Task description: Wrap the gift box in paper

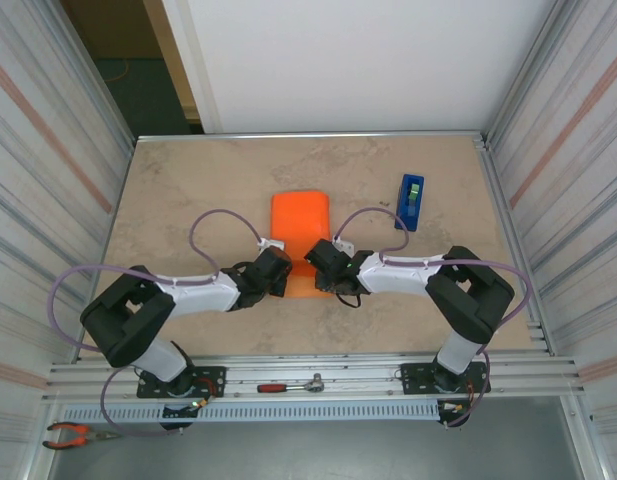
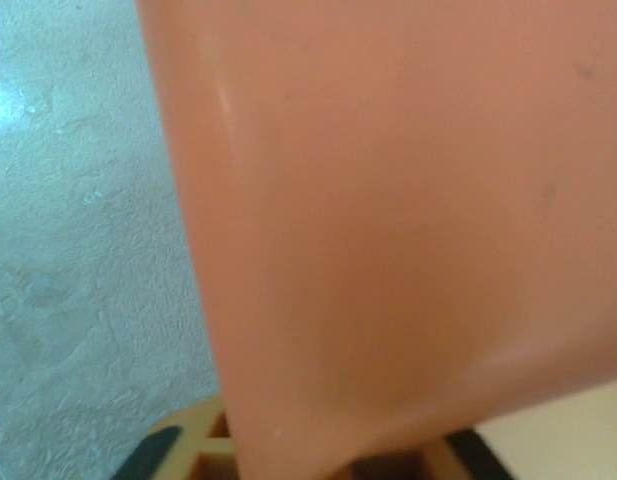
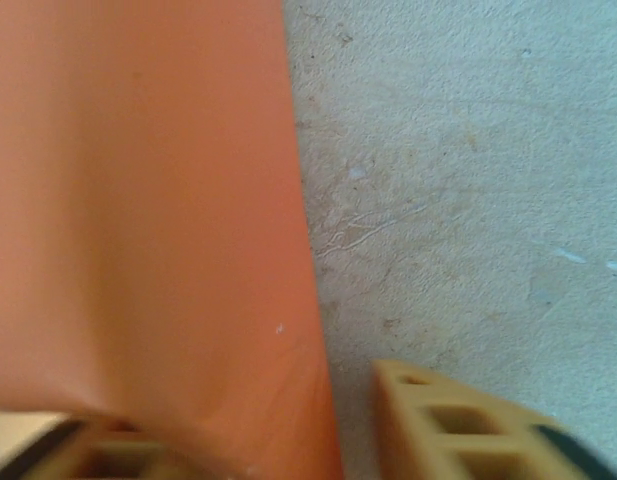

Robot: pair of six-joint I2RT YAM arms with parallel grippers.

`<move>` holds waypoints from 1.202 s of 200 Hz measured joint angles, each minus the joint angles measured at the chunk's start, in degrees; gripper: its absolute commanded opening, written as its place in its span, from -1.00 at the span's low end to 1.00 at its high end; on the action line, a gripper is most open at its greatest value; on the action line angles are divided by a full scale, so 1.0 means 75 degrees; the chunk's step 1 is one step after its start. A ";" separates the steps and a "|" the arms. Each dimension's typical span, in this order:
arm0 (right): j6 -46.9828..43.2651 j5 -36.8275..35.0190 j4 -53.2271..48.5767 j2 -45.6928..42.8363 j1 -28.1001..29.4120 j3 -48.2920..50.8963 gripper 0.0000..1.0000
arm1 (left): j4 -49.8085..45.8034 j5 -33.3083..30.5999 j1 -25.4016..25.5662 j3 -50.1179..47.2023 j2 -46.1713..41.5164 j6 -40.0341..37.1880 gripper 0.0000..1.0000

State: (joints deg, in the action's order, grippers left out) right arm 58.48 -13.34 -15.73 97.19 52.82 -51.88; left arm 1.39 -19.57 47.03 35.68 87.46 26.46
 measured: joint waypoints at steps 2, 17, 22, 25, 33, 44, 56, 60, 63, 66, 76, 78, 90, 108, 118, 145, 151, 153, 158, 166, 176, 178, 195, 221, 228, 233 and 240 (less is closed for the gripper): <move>-0.0003 0.0000 -0.0003 0.0003 0.0000 -0.0009 -0.25 | -0.0003 0.0000 0.0000 0.0000 0.0003 -0.0009 -0.69; -0.0015 -0.0009 -0.0023 0.0026 0.0000 -0.0055 -0.80 | -0.0003 0.0000 0.0020 0.0032 0.0058 -0.0012 -0.99; -0.0012 -0.0015 -0.0017 0.0038 0.0000 -0.0067 -0.82 | -0.0003 0.0003 0.0026 0.0050 0.0076 -0.0067 -1.00; -0.0017 -0.0017 -0.0017 0.0047 -0.0003 -0.0073 -0.79 | 0.0000 -0.0006 0.0029 0.0064 0.0090 -0.0032 -1.00; 0.0000 -0.0017 -0.0023 0.0070 -0.0009 -0.0085 -0.60 | -0.0003 -0.0003 0.0035 0.0090 0.0119 -0.0070 -0.90; 0.0009 -0.0020 -0.0017 0.0111 -0.0035 -0.0108 0.00 | -0.0006 -0.0003 0.0035 0.0111 0.0140 -0.0096 -0.55; 0.0003 0.0020 0.0050 0.0157 -0.0058 -0.0128 0.03 | 0.0000 0.0003 0.0044 0.0114 0.0143 -0.0090 -0.36; -0.0006 0.0058 0.0105 0.0157 -0.0058 -0.0160 -0.03 | -0.0003 0.0003 0.0047 0.0114 0.0143 -0.0117 -0.36; -0.0003 0.0058 0.0105 0.0157 -0.0050 -0.0198 -0.09 | 0.0000 0.0006 0.0050 0.0114 0.0143 -0.0096 -0.38; -0.0026 0.0058 0.0099 0.0157 -0.0044 -0.0221 -0.14 | -0.0003 0.0009 0.0050 0.0114 0.0143 -0.0114 -0.39; 0.0000 0.0061 0.0111 0.0166 -0.0055 -0.0262 -0.26 | 0.0000 0.0006 0.0050 0.0114 0.0154 -0.0111 -0.48; -0.0020 0.0067 0.0111 0.0172 -0.0067 -0.0265 -0.26 | 0.0003 0.0006 0.0050 0.0114 0.0154 -0.0108 -0.49; -0.0026 0.0067 0.0093 0.0230 -0.0137 -0.0265 -0.24 | 0.0009 0.0009 0.0050 0.0114 0.0178 -0.0137 -0.51; -0.0026 0.0128 0.0108 0.0303 -0.0236 -0.0289 -0.16 | 0.0026 0.0006 0.0050 0.0140 0.0262 -0.0140 -0.39; -0.0026 0.0154 0.0102 0.0318 -0.0251 -0.0318 -0.16 | 0.0023 0.0003 0.0050 0.0154 0.0300 -0.0154 -0.26; -0.0029 0.0277 0.0096 0.0326 -0.0338 -0.0332 -0.16 | 0.0029 0.0000 0.0050 0.0236 0.0323 -0.0172 -0.16; -0.0029 0.0315 0.0093 0.0326 -0.0356 -0.0335 -0.16 | 0.0029 0.0000 0.0050 0.0271 0.0335 -0.0178 -0.21; -0.0029 0.0332 0.0093 0.0326 -0.0364 -0.0335 -0.17 | 0.0029 0.0000 0.0050 0.0286 0.0341 -0.0181 -0.24; -0.0029 0.0358 0.0093 0.0326 -0.0382 -0.0338 -0.17 | 0.0029 0.0000 0.0050 0.0315 0.0358 -0.0187 -0.31; -0.0032 0.0393 0.0082 0.0326 -0.0408 -0.0344 -0.19 | 0.0029 0.0006 0.0050 0.0367 0.0408 -0.0178 -0.46; -0.0035 0.0425 0.0064 0.0326 -0.0434 -0.0353 -0.25 | 0.0026 -0.0003 0.0050 0.0425 0.0475 -0.0254 -0.62; -0.0038 0.0434 0.0055 0.0326 -0.0437 -0.0356 -0.28 | 0.0029 0.0000 0.0050 0.0437 0.0493 -0.0254 -0.65; -0.0082 0.0431 -0.0044 0.0326 -0.0481 -0.0358 -0.55 | 0.0035 -0.0026 0.0047 0.0504 0.0600 -0.0303 -0.70; -0.0143 0.0443 -0.0166 0.0326 -0.0562 -0.0358 -0.68 | 0.0035 -0.0012 0.0050 0.0530 0.0612 -0.0306 -0.62; -0.0146 0.0437 -0.0172 0.0326 -0.0562 -0.0358 -0.65 | 0.0038 0.0000 0.0050 0.0530 0.0612 -0.0321 -0.53; -0.0146 0.0437 -0.0172 0.0326 -0.0562 -0.0358 -0.61 | 0.0035 0.0009 0.0050 0.0530 0.0612 -0.0326 -0.43; -0.0140 0.0440 -0.0163 0.0326 -0.0562 -0.0358 -0.49 | 0.0023 0.0023 0.0050 0.0530 0.0609 -0.0358 -0.33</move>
State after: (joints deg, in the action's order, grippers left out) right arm 57.43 -10.04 -16.95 99.63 48.60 -54.57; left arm 1.56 -19.40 47.40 39.66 92.03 23.77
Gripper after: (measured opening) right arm 0.188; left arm 0.257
